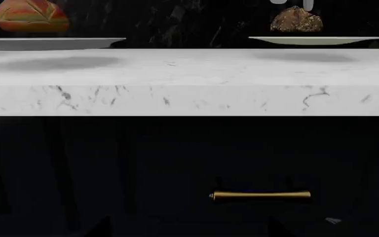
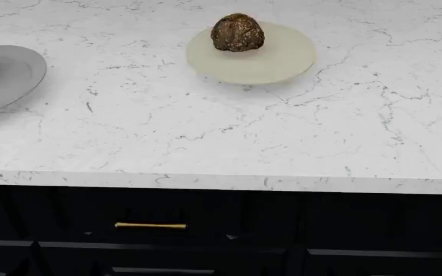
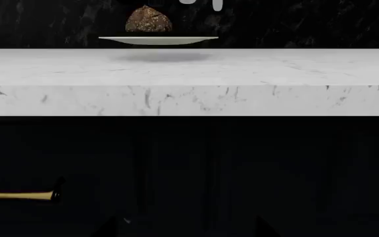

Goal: Place all breads on the cutting board.

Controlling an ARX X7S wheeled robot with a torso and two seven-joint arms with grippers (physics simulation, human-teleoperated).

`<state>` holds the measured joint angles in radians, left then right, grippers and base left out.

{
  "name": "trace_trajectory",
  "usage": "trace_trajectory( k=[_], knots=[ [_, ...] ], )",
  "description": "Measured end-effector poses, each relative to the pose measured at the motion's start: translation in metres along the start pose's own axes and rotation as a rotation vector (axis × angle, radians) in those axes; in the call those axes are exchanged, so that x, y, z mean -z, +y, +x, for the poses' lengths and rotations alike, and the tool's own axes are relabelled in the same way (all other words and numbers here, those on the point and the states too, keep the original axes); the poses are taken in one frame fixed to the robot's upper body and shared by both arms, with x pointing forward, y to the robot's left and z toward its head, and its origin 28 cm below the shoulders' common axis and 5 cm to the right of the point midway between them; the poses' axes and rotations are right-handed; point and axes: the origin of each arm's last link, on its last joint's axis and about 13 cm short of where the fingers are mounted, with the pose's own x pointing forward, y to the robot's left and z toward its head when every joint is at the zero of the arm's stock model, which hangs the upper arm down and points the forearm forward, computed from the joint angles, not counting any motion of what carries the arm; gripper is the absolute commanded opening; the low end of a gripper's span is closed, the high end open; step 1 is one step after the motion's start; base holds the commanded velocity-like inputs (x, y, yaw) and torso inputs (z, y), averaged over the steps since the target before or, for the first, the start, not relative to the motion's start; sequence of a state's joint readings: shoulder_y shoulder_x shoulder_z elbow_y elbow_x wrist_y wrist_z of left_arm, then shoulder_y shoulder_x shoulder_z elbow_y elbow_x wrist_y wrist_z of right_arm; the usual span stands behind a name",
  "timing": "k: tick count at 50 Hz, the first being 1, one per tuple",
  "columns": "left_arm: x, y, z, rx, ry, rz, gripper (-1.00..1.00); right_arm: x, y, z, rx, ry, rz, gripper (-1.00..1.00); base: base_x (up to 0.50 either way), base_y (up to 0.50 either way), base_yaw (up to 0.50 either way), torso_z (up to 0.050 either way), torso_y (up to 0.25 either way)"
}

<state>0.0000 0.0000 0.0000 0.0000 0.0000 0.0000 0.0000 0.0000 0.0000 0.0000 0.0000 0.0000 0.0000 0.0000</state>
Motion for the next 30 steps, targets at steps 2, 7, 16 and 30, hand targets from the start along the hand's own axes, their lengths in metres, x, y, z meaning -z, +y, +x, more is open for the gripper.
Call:
trace_trajectory(
  k=[2, 7, 16, 30],
  knots=[
    [0.0008, -0.0021, 0.0022, 0.025, 0.013, 0.007, 1.00, 0.0008, -0.0005, -0.0004, 0.004, 0.004, -0.005, 1.00, 0.00, 0.00, 0.00, 0.000, 0.000],
    [0.0006, -0.0011, 0.0016, 0.014, 0.010, 0.003, 1.00, 0.0004, -0.0003, -0.0002, 0.003, 0.000, 0.000, 1.00, 0.00, 0.00, 0.00, 0.000, 0.000],
    [0.0007, -0.0002, 0.0014, 0.004, 0.008, -0.002, 1.00, 0.0003, -0.0001, 0.0002, -0.003, -0.004, 0.002, 1.00, 0.00, 0.00, 0.00, 0.000, 0.000],
    [-0.0033, 0.0007, -0.0015, 0.007, -0.031, -0.022, 1.00, 0.0001, -0.0001, 0.0002, -0.004, -0.009, -0.004, 1.00, 0.00, 0.00, 0.00, 0.031, 0.004]
  ],
)
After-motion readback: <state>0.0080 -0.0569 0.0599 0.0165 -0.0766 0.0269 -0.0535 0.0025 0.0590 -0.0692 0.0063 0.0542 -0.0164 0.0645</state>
